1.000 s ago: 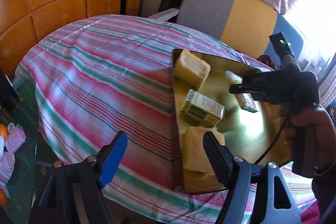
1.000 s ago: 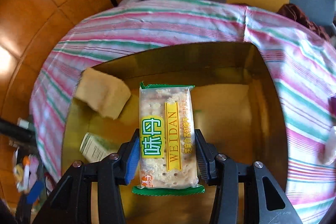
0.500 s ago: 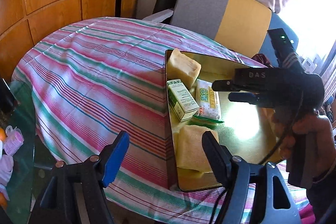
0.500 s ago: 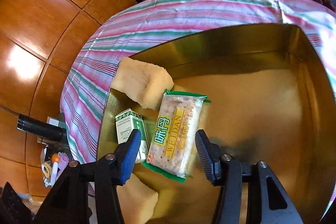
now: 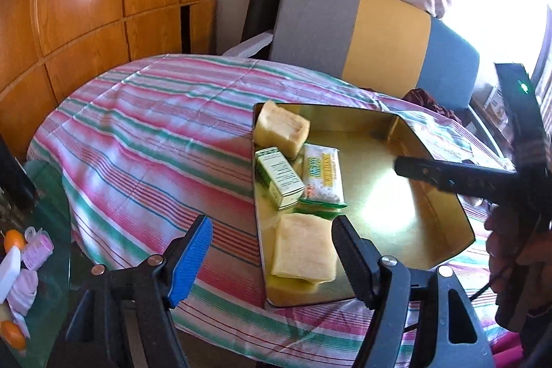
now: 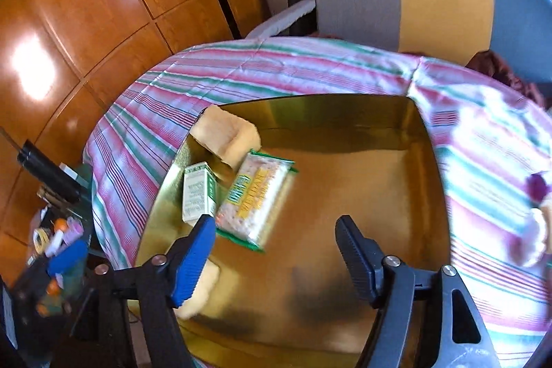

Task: Organize objects
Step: 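Carry the WEIDAN cracker packet into the tray and open the right gripper, then move both grippers away from the tray toward the remaining items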

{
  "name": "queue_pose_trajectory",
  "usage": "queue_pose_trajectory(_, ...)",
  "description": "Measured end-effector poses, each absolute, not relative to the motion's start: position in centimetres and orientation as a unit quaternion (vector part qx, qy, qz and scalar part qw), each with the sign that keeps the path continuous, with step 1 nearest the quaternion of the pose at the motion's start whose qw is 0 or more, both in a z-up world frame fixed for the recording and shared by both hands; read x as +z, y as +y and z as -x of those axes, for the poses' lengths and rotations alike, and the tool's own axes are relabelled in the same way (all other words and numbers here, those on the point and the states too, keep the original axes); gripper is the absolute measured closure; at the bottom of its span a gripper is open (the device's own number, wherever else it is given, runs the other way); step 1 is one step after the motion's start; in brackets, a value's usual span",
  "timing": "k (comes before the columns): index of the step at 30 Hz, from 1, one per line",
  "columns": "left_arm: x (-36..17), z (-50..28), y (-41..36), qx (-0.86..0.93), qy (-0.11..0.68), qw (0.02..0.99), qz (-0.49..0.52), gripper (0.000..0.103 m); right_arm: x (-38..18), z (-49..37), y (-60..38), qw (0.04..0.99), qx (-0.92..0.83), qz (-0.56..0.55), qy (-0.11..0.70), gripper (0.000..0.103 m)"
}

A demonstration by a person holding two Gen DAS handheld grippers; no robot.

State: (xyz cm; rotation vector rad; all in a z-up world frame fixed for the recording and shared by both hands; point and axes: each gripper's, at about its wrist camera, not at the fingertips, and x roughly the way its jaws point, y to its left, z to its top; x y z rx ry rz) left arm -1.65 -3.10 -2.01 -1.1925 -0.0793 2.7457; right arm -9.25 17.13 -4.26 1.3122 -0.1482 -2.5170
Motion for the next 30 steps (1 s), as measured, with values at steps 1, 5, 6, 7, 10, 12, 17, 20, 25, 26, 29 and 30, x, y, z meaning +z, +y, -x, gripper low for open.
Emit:
queue_pose_trajectory(1,-1.9,1.6,-2.8,0.915,-0.024,0.075,0.395,0.030,-4.1,8.7,17.7,0.145,-0.879,-0.452,-0.047,0.026)
queue_pose_trajectory(5,-1.4,1.2,-1.8,0.917,-0.015,0.087,0.390,0.030,-3.8,6.5,20.7,0.122,-0.887,-0.443,-0.040,0.024)
queue_pose_trajectory(6,-1.3,1.1,-1.4,0.916,-0.011,0.092,0.390,0.030,-3.7,5.9,21.8,0.113,-0.889,-0.442,-0.041,0.023)
queue_pose_trajectory(7,-1.2,1.1,-1.1,0.916,-0.009,0.094,0.389,0.030,-3.6,5.5,22.6,0.107,-0.891,-0.440,-0.041,0.022)
queue_pose_trajectory(10,-1.0,1.0,0.0,0.916,-0.001,0.103,0.387,0.030,-3.3,4.3,25.8,0.079,-0.896,-0.434,-0.042,0.021)
queue_pose_trajectory(12,-0.9,0.9,0.8,0.915,0.007,0.110,0.387,0.030,-2.8,3.5,28.3,0.054,-0.901,-0.427,-0.044,0.020)
queue_pose_trajectory(17,-0.8,0.8,3.4,0.914,0.035,0.129,0.384,0.030,-1.7,1.8,35.7,-0.027,-0.910,-0.409,-0.056,0.018)
queue_pose_trajectory(20,-0.8,0.8,5.1,0.910,0.048,0.142,0.386,0.030,-1.6,0.8,40.2,-0.077,-0.911,-0.398,-0.074,0.018)
queue_pose_trajectory(25,-0.8,0.9,8.3,0.904,0.076,0.168,0.387,0.031,-2.4,-0.9,46.3,-0.154,-0.909,-0.376,-0.086,0.017)
queue_pose_trajectory(26,-0.8,0.9,9.0,0.902,0.082,0.172,0.387,0.032,-2.7,-1.2,47.2,-0.166,-0.908,-0.372,-0.092,0.017)
queue_pose_trajectory(29,-0.9,1.0,11.0,0.897,0.095,0.187,0.390,0.033,-3.9,-2.4,49.9,-0.202,-0.903,-0.356,-0.129,0.017)
queue_pose_trajectory(30,-1.0,1.0,11.7,0.895,0.100,0.192,0.390,0.033,-4.2,-2.7,50.5,-0.209,-0.900,-0.357,-0.140,0.017)
